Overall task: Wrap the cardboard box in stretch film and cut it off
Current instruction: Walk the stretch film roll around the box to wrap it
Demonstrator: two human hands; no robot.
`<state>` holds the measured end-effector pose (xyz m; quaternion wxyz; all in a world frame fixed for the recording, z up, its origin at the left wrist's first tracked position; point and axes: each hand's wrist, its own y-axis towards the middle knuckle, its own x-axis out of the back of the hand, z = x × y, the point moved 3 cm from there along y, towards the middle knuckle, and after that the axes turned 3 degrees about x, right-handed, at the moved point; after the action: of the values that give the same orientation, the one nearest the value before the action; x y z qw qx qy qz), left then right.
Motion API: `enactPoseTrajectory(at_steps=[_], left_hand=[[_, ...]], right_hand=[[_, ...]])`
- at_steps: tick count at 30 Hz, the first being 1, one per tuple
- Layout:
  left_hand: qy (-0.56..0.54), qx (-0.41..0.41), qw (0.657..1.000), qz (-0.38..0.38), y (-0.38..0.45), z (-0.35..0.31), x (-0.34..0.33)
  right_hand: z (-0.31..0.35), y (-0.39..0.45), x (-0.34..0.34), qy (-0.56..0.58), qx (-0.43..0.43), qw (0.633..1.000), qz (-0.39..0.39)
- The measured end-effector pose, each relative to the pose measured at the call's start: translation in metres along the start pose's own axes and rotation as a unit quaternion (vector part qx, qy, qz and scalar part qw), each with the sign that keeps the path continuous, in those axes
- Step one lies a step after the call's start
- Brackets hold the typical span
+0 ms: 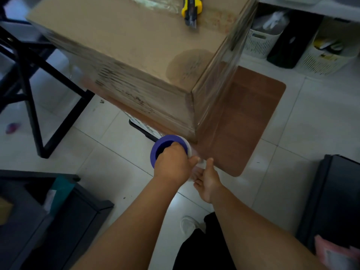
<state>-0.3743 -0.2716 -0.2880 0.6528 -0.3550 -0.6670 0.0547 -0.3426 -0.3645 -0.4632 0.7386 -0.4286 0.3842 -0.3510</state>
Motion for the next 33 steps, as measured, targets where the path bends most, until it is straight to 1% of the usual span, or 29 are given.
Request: enactPoseTrajectory(at_steps=[5, 8, 12, 16, 23, 28, 33], left_hand=[[0.009, 0.003, 1.0, 0.006, 0.007, 0.007, 0.004], [0.017, -0.001, 1.0, 0.005, 0.012, 0.013, 0.006], [0.015, -0.019, 1.0, 0.006, 0.016, 0.02, 0.008], [0.001, -0.043, 0.999, 0.016, 0.023, 0.034, 0.013], [0.032, -0.14, 0.99, 0.016, 0.031, 0.07, 0.032], [0.067, -0.166, 0.984, 0.021, 0.04, 0.091, 0.044], [0.082, -0.17, 0.982, 0.028, 0.046, 0.109, 0.052]], right_hand=[[-0.002, 0.007, -0.009, 0.005, 0.0, 1.0, -0.005], [-0.001, 0.01, -0.019, 0.022, -0.015, 1.0, -0.016], [-0.002, 0.012, -0.03, 0.022, 0.001, 0.999, -0.023], [-0.015, 0.019, -0.044, 0.069, 0.019, 0.997, -0.038], [-0.032, 0.014, -0.1, 0.17, 0.059, 0.983, -0.042], [-0.041, 0.014, -0.125, 0.228, 0.066, 0.969, -0.06], [-0.049, 0.017, -0.142, 0.257, 0.057, 0.964, -0.045]])
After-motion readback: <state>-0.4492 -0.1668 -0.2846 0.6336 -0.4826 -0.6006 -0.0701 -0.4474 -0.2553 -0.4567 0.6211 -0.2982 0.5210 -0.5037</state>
